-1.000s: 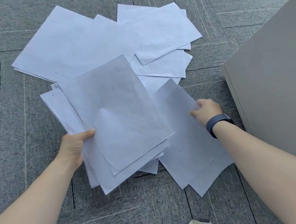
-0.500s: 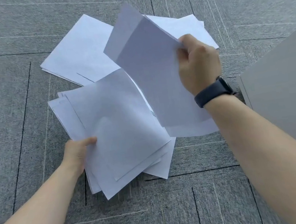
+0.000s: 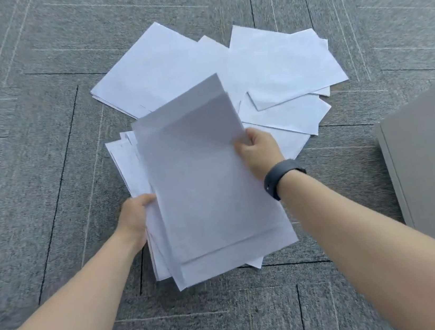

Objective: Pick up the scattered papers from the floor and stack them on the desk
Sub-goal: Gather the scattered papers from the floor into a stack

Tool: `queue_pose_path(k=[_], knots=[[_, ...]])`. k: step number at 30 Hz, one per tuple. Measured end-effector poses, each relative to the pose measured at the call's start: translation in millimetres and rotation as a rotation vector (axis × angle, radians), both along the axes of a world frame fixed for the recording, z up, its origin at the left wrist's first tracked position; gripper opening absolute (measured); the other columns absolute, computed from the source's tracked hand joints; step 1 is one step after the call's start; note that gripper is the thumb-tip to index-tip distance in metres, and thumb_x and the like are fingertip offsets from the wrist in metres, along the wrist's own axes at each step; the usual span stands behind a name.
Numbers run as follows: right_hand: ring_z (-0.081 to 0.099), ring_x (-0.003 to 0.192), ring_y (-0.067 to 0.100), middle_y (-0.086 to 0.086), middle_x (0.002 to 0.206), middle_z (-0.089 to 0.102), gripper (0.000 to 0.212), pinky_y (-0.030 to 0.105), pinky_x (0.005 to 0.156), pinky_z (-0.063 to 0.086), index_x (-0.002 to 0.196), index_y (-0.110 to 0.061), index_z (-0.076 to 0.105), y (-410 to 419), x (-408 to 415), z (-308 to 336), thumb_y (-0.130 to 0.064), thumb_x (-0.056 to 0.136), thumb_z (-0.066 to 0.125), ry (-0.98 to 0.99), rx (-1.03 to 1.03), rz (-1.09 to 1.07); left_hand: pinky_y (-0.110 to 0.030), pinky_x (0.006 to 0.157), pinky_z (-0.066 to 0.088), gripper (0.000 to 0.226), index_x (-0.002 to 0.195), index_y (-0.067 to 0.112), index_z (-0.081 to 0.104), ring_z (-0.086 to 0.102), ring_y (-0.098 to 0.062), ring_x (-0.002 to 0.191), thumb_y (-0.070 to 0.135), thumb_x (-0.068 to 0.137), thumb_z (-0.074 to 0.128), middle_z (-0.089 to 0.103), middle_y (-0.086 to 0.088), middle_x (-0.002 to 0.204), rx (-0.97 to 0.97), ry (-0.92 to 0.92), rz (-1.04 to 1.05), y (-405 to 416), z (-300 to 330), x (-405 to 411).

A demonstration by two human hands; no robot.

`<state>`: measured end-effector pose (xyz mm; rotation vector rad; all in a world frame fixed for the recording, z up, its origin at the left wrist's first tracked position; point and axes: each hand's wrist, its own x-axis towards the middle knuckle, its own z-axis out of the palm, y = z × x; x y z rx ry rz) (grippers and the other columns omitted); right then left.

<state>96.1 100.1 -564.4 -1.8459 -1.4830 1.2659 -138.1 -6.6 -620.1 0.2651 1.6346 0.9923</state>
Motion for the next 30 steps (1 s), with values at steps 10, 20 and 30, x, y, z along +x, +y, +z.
queue_pose_path(k=[10, 20, 30], knots=[[0.068, 0.085, 0.036, 0.01, 0.097, 0.07, 0.024, 0.049, 0.076, 0.058, 0.098, -0.018, 0.062, -19, -35, -35, -0.025, 0.078, 0.05, 0.031, -0.213, 0.122, -0.045, 0.091, 0.052, 0.034, 0.114, -0.003, 0.064, 0.067, -0.029, 0.088, -0.002, 0.081, 0.069, 0.069, -0.02, 0.109, -0.006, 0.028, -0.071, -2, -12, 3], [0.053, 0.115, 0.023, 0.004, 0.132, 0.05, 0.038, 0.035, 0.089, 0.046, 0.133, -0.021, 0.046, 27, -32, -37, -0.023, 0.095, 0.047, -0.441, 0.02, 0.249, -0.034, 0.072, 0.054, 0.022, 0.101, 0.002, 0.067, 0.067, -0.026, 0.078, -0.006, 0.081, 0.065, 0.07, -0.01, 0.094, 0.002, 0.046, 0.159, 0, -15, -45], [0.044, 0.107, 0.031, 0.01, 0.12, 0.045, 0.035, 0.037, 0.064, 0.036, 0.118, -0.011, 0.044, 69, -112, -45, -0.02, 0.085, 0.051, -0.935, 0.176, 0.676, -0.039, 0.076, 0.054, 0.016, 0.085, 0.007, 0.07, 0.067, -0.027, 0.075, -0.005, 0.075, 0.067, 0.074, -0.005, 0.081, -0.02, 0.062, 0.342, -24, -19, -90]])
